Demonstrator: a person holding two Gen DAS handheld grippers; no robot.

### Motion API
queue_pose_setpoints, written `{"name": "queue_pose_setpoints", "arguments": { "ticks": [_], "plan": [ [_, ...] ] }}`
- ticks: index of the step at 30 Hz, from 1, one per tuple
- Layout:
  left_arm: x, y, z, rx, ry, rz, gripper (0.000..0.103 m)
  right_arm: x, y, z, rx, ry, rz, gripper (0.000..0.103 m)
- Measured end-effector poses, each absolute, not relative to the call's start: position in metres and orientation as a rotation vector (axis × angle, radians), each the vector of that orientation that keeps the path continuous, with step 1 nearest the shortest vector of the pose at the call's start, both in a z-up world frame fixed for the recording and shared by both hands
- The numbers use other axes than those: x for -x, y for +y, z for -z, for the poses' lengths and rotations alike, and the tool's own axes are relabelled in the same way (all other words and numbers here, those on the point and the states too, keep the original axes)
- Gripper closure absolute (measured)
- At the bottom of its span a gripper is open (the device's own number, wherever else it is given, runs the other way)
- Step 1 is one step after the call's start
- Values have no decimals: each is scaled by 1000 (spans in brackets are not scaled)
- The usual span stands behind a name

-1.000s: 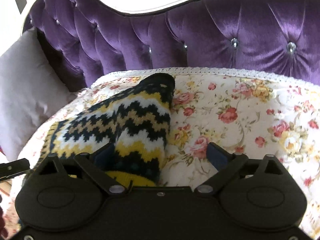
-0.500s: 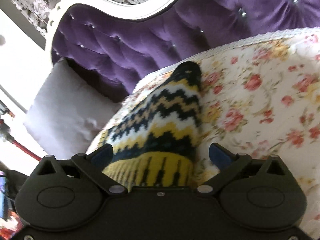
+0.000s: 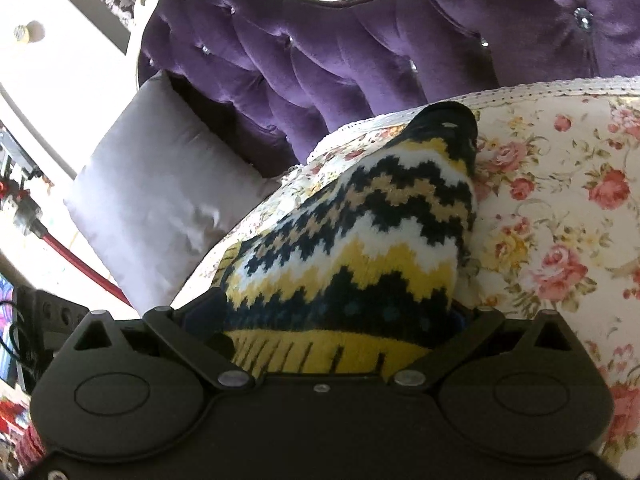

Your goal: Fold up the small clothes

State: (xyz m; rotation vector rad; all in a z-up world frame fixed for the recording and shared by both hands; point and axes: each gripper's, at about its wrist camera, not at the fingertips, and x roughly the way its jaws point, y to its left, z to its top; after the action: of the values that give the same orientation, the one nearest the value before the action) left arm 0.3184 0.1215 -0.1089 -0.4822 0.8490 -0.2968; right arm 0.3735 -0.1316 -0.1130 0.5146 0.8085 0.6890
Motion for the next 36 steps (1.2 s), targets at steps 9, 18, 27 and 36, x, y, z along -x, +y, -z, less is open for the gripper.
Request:
{"name": "queue_pose_setpoints", "arguments": {
  "ticks": [9, 18, 27, 36],
  "plan": [
    [-314, 116, 107, 477, 855, 365, 44, -351, -137, 106, -478, 798, -559, 47],
    [-268, 58, 106, 417, 905, 499, 44, -292, -181, 89, -445, 845, -456, 48],
    [-211, -3, 109, 374, 964, 594, 44, -208, -232, 71, -409, 876, -329, 47],
    [-191, -27, 104, 231, 931, 578, 37, -158, -268, 78, -427, 813, -197, 34]
  ]
}}
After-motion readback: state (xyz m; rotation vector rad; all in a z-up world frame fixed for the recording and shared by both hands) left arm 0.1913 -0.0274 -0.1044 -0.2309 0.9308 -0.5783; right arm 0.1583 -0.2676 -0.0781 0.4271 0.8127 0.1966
